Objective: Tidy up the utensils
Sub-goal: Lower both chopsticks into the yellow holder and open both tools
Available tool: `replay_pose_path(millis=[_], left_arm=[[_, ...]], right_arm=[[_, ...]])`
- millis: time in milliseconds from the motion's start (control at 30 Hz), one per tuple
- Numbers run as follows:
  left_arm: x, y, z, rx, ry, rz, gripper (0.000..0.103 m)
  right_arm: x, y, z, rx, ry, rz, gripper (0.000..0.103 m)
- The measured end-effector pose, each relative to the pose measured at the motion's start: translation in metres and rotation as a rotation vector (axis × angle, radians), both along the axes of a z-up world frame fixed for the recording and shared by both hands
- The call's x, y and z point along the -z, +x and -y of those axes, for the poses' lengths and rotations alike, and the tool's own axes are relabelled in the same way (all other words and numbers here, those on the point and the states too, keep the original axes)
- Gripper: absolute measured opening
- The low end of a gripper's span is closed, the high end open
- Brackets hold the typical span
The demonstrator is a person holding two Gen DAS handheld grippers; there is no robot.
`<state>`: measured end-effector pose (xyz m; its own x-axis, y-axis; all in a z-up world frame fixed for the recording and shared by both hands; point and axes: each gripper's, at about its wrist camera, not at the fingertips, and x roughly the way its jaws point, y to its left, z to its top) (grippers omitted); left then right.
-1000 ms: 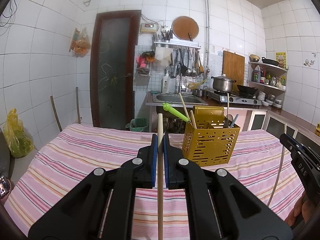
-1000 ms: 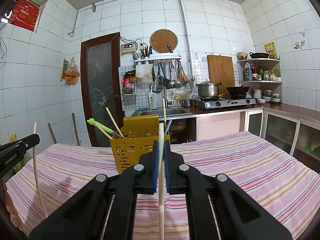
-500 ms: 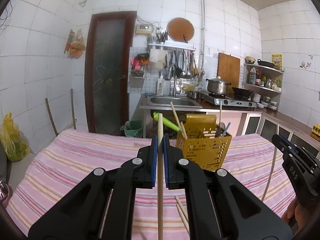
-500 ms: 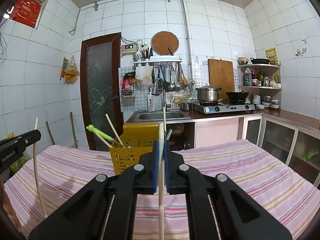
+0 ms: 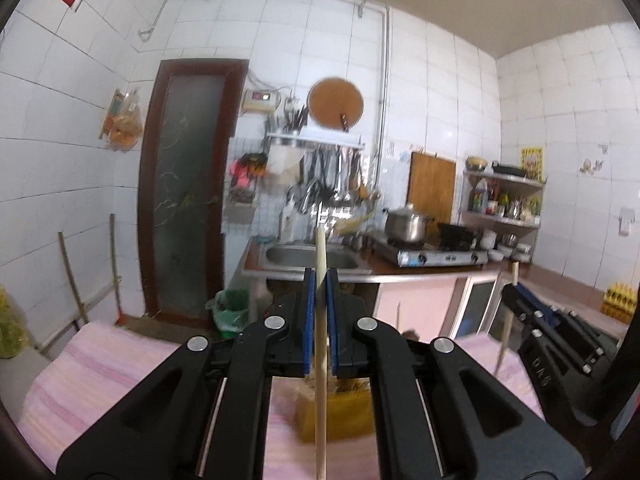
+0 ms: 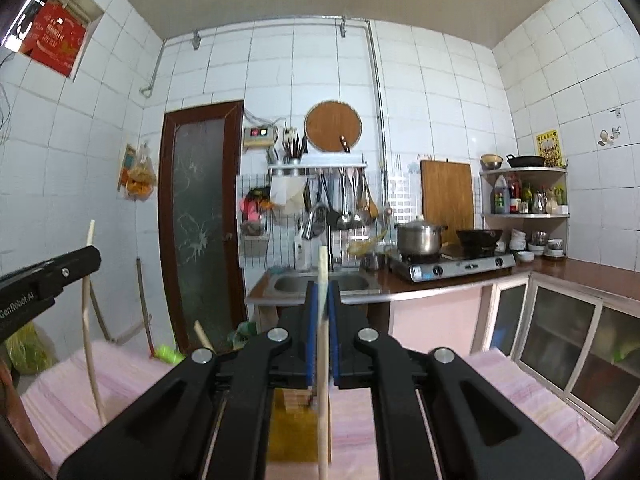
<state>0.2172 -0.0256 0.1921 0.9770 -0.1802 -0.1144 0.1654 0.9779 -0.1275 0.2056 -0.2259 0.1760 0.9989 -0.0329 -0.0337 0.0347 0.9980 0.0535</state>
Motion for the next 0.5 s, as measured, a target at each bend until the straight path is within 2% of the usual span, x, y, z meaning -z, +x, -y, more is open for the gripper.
replay_pose_path(millis=[133,233,333,500], left_arm=[[-0.014,0.031,0.015,0.007,-0.021,0.05,0.004],[-0.016,0.056,0.023,0.009,-0.037,0.058,0.004],[-0.012,0.079,0.03,-0.005,-0.042,0.071,0.004],[0.004,0.112,0.042,-0.024,-0.006,0.066,0.004]], right_arm=[[-0.021,0.034,0.007,-0.01,0.016,0.043,0.006],[-0.029,0.059,0.011,-0.026,0.038,0.069,0.006],[-0.029,0.083,0.014,-0.039,0.049,0.092,0.006],[-0.017,0.112,0.016,-0.054,0.059,0.09,0.006]])
